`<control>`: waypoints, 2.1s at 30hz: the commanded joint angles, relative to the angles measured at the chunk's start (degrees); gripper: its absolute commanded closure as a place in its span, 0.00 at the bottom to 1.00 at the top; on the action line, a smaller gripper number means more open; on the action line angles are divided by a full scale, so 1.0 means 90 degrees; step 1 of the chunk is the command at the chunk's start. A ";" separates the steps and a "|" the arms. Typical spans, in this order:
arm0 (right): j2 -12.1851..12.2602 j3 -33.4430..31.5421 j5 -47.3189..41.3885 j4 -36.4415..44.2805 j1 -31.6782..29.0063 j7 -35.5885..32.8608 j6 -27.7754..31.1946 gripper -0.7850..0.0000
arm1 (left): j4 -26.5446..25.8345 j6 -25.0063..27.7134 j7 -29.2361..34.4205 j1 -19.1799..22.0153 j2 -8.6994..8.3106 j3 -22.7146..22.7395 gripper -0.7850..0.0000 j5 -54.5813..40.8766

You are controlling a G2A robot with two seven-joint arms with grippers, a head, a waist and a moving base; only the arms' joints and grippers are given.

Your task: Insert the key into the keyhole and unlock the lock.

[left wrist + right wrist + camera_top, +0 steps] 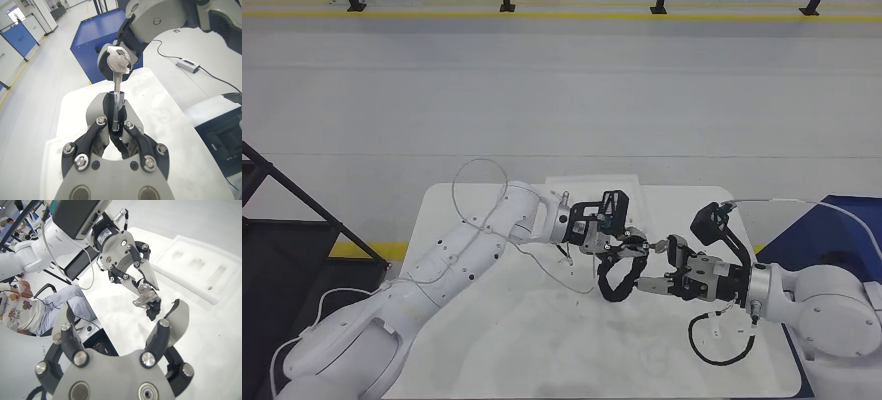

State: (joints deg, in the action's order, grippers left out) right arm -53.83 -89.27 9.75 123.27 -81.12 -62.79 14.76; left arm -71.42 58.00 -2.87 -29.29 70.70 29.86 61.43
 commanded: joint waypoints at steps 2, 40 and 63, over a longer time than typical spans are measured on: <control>0.0000 0.0000 -0.0001 0.0000 0.0000 0.0000 0.0000 0.00 | -0.0057 0.0000 0.0569 0.0260 -0.0119 -0.0309 1.00 -0.0556; 0.0474 0.0659 0.4125 0.0038 0.0621 0.1935 0.4605 0.72 | -0.0225 0.0000 0.1750 0.1525 -0.0692 -0.2169 1.00 -0.3226; 0.0536 0.0870 0.2931 -0.0222 0.0506 0.1523 0.2588 1.00 | -0.0170 0.0000 0.1170 0.1508 -0.0687 -0.2235 1.00 -0.2835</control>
State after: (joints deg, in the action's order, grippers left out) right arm -49.03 -81.37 38.15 121.36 -76.93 -47.64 40.08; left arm -73.06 58.00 7.90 -15.72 64.48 9.74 35.65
